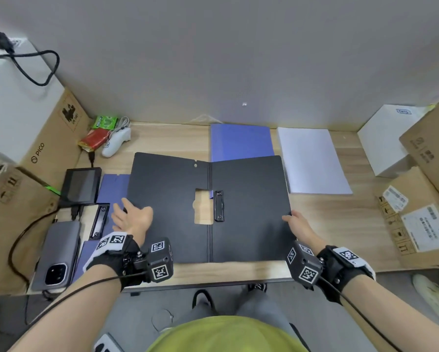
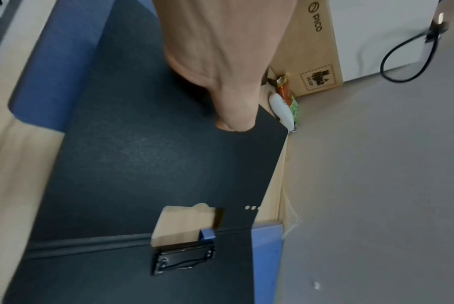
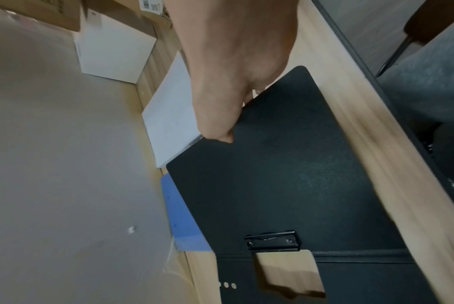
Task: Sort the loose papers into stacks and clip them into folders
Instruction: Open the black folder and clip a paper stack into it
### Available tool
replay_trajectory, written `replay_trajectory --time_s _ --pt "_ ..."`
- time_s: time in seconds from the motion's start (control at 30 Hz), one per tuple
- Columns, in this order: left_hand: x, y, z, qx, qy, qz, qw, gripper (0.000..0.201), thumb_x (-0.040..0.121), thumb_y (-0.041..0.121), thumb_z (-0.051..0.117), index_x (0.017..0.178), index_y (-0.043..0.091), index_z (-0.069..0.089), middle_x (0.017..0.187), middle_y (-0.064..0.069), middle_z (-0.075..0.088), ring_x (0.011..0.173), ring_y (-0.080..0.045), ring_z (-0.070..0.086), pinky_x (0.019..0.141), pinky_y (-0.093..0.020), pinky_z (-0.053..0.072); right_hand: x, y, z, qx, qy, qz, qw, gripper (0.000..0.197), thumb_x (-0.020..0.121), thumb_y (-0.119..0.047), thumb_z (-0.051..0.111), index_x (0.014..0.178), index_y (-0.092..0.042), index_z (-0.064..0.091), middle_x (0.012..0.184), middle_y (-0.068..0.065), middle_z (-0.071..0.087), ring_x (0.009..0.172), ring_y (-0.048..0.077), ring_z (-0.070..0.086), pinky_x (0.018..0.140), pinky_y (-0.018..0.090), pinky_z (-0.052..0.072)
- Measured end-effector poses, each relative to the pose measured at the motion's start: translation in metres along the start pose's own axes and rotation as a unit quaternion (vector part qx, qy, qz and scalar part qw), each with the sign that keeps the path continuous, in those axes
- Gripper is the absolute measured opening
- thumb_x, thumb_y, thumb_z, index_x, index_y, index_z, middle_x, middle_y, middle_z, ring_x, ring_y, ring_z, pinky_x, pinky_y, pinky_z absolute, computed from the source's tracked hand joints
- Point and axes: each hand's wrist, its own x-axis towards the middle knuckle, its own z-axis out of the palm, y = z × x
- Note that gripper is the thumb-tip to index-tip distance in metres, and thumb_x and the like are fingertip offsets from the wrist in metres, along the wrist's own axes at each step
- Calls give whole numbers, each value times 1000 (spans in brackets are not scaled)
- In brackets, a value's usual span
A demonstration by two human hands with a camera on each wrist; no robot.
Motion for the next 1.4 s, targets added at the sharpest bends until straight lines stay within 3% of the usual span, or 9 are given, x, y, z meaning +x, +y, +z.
replay_trajectory --time_s 0.13,0.27,0.4,0.57,0.8,1.1,1.23,1.33,1.4 --pt "2 -12 25 58 -55 12 997 75 91 24 48 155 25 8 162 -6 -12 148 -27 -13 119 -49 -1 10 11 0 -34 -14 21 999 35 97 -6 42 130 1 49 130 8 53 109 22 48 85 26 35" --pt "-3 -14 49 53 -120 14 991 73 90 21 52 154 27 18 162 -7 -5 149 -28 -7 119 -44 7 23 23 0 -76 -54 36 995 22 97 -4 40 109 6 54 106 24 56 82 23 50 57 22 32" --pt "-6 -15 60 79 -119 10 990 72 90 21 51 154 28 19 162 -8 -4 148 -30 -6 119 -45 10 40 27 -2 -76 -26 58 995 13 95 -8 42 90 -8 54 99 12 50 63 12 41 51 23 30" --pt "-6 -9 63 60 -105 -7 993 70 90 20 50 153 27 21 162 -8 -2 148 -28 -6 120 -44 7 53 26 -3 -111 -24 82 990 41 95 -23 45 133 -12 48 145 13 33 113 30 46 97 38 43" --pt "-17 39 68 46 -95 4 994 56 90 23 51 144 18 37 151 -14 22 143 -29 11 115 -38 17 61 16 -10 -85 -40 80 992 38 94 -21 46 131 -14 50 143 12 36 120 29 42 104 39 38" --pt "-61 176 133 -94 -298 112 943 28 96 13 43 117 18 60 115 -4 64 93 -18 58 75 -24 46 92 2 -86 31 -80 59 995 20 96 -22 49 111 -17 60 107 2 58 104 19 52 87 34 40" --pt "-96 223 175 -121 -387 106 908 34 99 18 39 128 16 56 121 -4 65 106 -19 64 91 -27 49 120 2 -139 77 -41 46 995 20 94 -10 50 107 -13 64 114 13 62 103 29 58 85 34 45" --pt "-113 243 206 -141 -414 79 896 37 98 21 41 133 15 53 126 -5 62 114 -20 60 99 -30 46 133 3 -175 72 12 29 997 23 92 -6 51 91 -25 62 122 8 59 103 20 55 76 26 44" --pt "-119 251 224 -149 -421 62 893 37 99 19 41 134 14 52 123 -5 62 114 -19 59 101 -30 46 141 7 -195 69 36 24 997 24 94 -7 46 102 -23 62 125 1 57 103 15 53 73 22 42"
